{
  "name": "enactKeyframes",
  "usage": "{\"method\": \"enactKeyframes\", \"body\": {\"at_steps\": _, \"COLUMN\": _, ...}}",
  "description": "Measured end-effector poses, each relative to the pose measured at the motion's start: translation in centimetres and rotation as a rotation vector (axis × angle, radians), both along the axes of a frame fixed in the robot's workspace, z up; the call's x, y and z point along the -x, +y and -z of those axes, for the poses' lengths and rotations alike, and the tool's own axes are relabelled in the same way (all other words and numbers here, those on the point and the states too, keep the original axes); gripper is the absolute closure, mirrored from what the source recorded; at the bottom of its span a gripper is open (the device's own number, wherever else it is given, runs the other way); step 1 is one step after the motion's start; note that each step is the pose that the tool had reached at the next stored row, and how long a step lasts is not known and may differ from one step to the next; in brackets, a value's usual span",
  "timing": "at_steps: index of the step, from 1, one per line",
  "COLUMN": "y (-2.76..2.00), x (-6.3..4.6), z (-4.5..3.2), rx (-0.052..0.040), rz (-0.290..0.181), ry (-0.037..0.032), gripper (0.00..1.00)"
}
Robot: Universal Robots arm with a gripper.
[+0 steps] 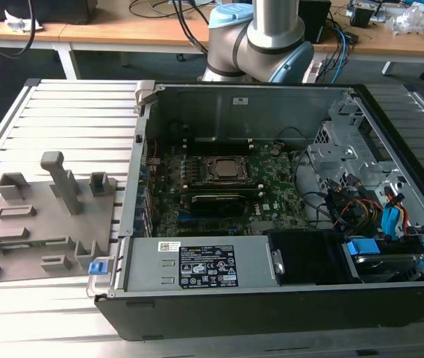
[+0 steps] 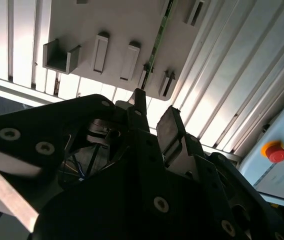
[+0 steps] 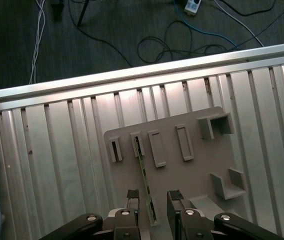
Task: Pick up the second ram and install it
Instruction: 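Pick up the second ram and move it above second insertion slot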
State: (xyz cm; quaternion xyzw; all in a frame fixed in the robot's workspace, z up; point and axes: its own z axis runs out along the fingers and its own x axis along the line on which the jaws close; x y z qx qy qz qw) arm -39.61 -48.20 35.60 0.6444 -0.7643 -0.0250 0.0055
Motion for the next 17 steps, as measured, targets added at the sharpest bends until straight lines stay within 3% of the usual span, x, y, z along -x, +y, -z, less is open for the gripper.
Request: {"method": "enactKeyframes", "body": {"at_steps": 17, "y": 0.00, "x": 0.0, "z": 1.91, "rx": 0.0000, "rz": 0.000, "ry": 0.0000, "gripper": 0.64}}
